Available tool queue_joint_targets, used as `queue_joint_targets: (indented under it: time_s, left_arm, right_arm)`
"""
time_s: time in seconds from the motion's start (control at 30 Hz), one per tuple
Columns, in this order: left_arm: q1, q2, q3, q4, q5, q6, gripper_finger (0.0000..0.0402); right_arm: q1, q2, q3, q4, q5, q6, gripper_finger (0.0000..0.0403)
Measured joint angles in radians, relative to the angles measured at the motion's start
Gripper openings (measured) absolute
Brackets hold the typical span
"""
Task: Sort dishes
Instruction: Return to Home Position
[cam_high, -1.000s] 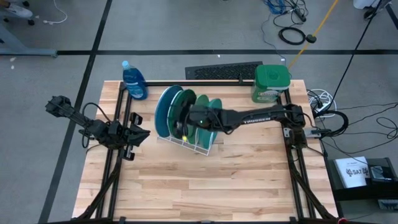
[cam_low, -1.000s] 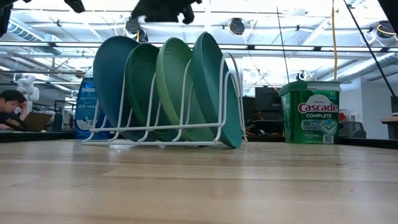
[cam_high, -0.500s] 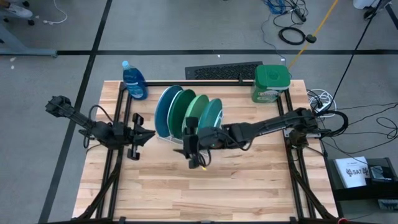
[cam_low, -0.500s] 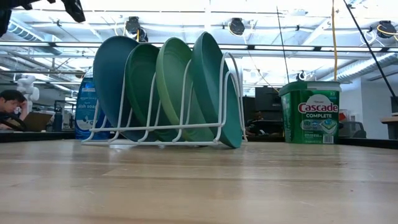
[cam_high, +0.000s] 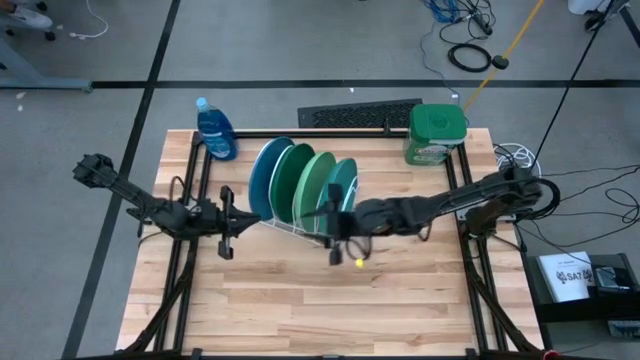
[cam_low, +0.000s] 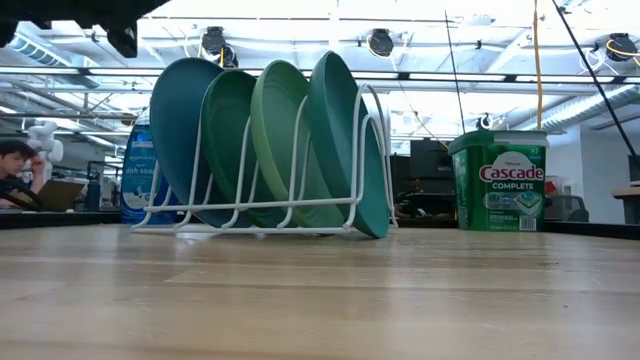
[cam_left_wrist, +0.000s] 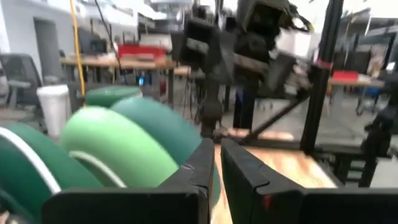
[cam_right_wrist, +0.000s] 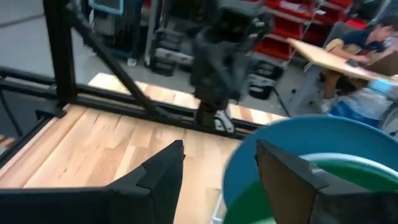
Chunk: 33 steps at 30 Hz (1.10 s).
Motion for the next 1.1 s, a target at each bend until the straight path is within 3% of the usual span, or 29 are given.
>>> queue_joint_targets:
  time_s: [0.27,0.57,0.77,1.1]
  left_arm:
    - [0.000,-0.022,0.014,-0.084,-0.016,-0.004,0.0031]
    - [0.000,-0.122,0.014,-0.286,-0.018,-0.006,0.0030]
    - [0.000,-0.166,0.014,-0.352,-0.041,-0.008,0.0006]
    - [0.000,-0.207,0.010,-0.465,-0.076,-0.052,0.0001]
  right_arm:
    - [-0.008,-0.270,-0.419,0.313,0.003,0.053,0.0129]
    - [0.011,-0.470,-0.780,0.648,0.009,0.063,0.0010]
    - [0.010,-0.515,-0.880,0.702,0.033,0.057,0.0002]
    - [0.009,-0.566,-1.059,0.926,0.035,0.066,0.0001]
